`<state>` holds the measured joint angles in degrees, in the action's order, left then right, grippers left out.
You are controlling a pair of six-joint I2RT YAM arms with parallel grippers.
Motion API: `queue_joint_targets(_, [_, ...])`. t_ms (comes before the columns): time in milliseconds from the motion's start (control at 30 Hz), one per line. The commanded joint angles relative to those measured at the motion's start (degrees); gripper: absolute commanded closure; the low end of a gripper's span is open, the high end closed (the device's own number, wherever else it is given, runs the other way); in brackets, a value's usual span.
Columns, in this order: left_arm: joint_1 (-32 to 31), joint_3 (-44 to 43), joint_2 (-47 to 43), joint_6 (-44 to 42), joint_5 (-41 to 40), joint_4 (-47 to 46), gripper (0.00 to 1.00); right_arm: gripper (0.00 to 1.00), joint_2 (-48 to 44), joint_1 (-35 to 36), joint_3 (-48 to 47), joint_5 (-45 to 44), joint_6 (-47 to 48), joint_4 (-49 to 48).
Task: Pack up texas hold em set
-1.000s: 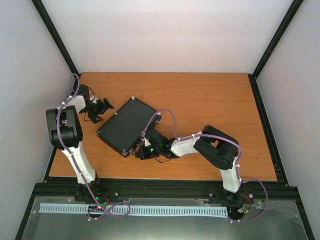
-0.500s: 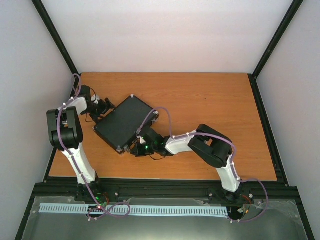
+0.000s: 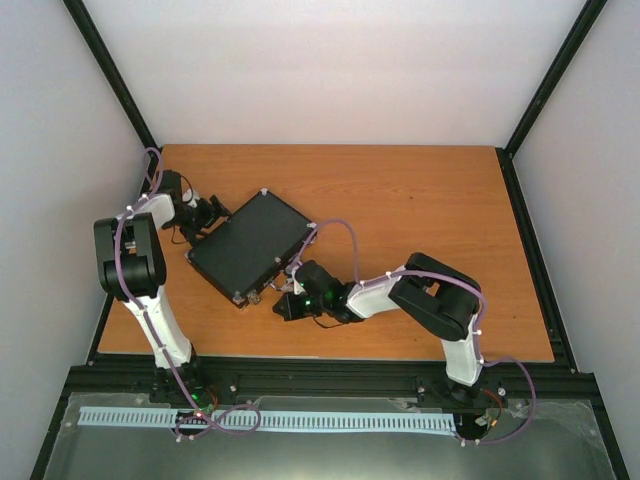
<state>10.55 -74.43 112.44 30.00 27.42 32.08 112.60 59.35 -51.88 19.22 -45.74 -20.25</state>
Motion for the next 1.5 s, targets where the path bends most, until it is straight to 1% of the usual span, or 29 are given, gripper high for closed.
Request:
queue_joint_targets(0, [-1.1,2.1,4.4,-1.3,-2.4,4.2,0.0,0.97,2.2,0.2,1.8,-0.9,2.1,-2.7])
queue_joint_targets(100, [-1.1,2.6,4.2,-1.7,-2.8,4.3,0.0,0.97,4.3,0.2,0.5,1.3,2.0,-6.2])
queue_joint_targets(333, [-1.2,4.1,4.5,-2.4,-3.4,3.8,0.0,0.97,7.5,0.1,-1.5,2.6,1.5,-9.3])
queue_joint_targets(800, [-1.1,4.0,5.0,-2.7,-4.0,3.8,0.0,0.97,9.9,-2.1,-3.8,3.2,-0.5,-11.8])
queue_joint_targets(1100, [-1.6,5.1,4.8,-2.4,-3.9,3.1,0.01,0.97,13.9,-2.2,-11.0,4.5,-0.3,-5.6])
queue_joint_targets(1267, [-3.4,5.3,4.3,-1.8,-5.1,3.2,0.02,0.97,15.1,-2.2,-13.1,3.9,-0.9,-3.4])
queue_joint_targets(1367, [-4.3,6.4,3.9,-0.7,-3.9,2.5,0.02,0.97,16.0,-2.2,-15.1,4.0,-0.8,-1.7])
queue_joint_targets(1467, [-4.4,6.7,3.8,-0.2,-4.1,2.4,0.02,0.97,15.0,-2.2,-14.8,2.8,-0.2,0.3])
